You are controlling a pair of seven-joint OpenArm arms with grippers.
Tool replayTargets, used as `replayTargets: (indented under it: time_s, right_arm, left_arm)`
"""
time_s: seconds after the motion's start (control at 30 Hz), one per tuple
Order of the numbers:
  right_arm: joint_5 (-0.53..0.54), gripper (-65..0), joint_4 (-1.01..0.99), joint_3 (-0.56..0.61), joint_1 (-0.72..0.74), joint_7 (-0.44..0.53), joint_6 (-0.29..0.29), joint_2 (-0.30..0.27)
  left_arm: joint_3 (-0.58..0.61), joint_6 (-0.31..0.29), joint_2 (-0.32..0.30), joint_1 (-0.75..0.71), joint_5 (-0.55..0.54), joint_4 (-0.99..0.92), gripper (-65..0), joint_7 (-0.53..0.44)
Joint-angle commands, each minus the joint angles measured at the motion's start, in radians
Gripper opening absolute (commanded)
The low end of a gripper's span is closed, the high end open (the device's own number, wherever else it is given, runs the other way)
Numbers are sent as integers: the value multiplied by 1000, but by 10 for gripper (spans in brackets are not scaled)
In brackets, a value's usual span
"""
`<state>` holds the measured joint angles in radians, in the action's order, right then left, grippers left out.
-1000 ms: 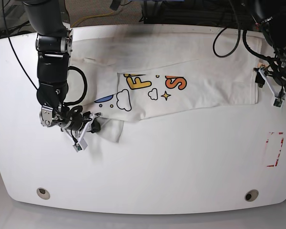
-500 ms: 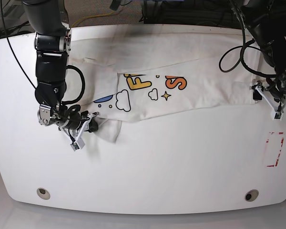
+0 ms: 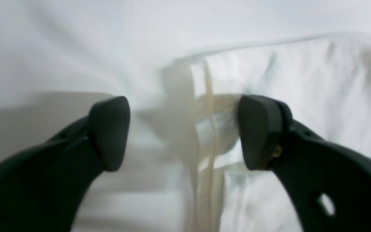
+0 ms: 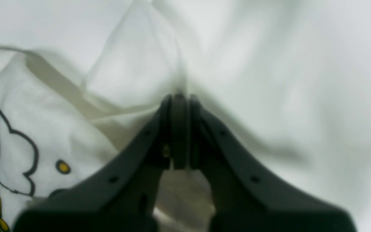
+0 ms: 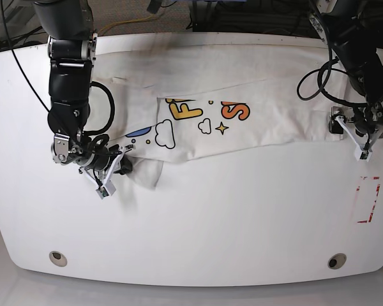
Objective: Fold the T-shirt properly
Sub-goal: 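Grasp the hem with the left gripper and fold it over the shirt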
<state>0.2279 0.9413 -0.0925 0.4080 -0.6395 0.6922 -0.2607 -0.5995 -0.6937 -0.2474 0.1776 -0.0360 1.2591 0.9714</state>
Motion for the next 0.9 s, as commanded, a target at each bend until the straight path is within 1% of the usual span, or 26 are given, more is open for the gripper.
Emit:
replayTargets:
  time_s: [0.0,0.17,0.2,0.3,0.33,0.37,0.53,0.67,0.77,0.87]
  right_arm:
    - [12,-650,22,-5,27,17,6,-15]
    - [12,-650,22,-8,27,17,6,-16]
    - [12,-650,23,-8,29,17,6,-16]
    - [12,-650,32,-8,32,17,6,-16]
    - [12,-650,48,-8,30,17,6,-18]
    - [12,-650,75,-8,27,13,6,-18]
    - [12,-650,163,-10,25,-72,6,-19]
    - [12,-650,259,-11,15,-136,6,-35]
    - [14,-650,362,-13,2,-196,6,-36]
    - [14,-650,447,-43,-22,-250,6,-36]
  left_arm:
    - [39,-4,-16,13,-2,8,-242,-49]
    - [129,-4,-16,7,2,11,-429,-104]
    - [138,-4,-16,7,2,15,-479,-107]
    - [140,-4,-16,7,2,17,-597,-107]
    - [140,-4,-16,7,2,17,-631,-107]
    - [140,-4,-16,7,2,18,-650,-107]
    - [138,-4,-16,-16,-2,98,-650,-108]
    - [138,-4,-14,-54,-2,199,-650,-108]
    - [137,-4,1,-72,-2,256,-650,-108]
    - [135,-4,3,-92,-2,294,-650,-108]
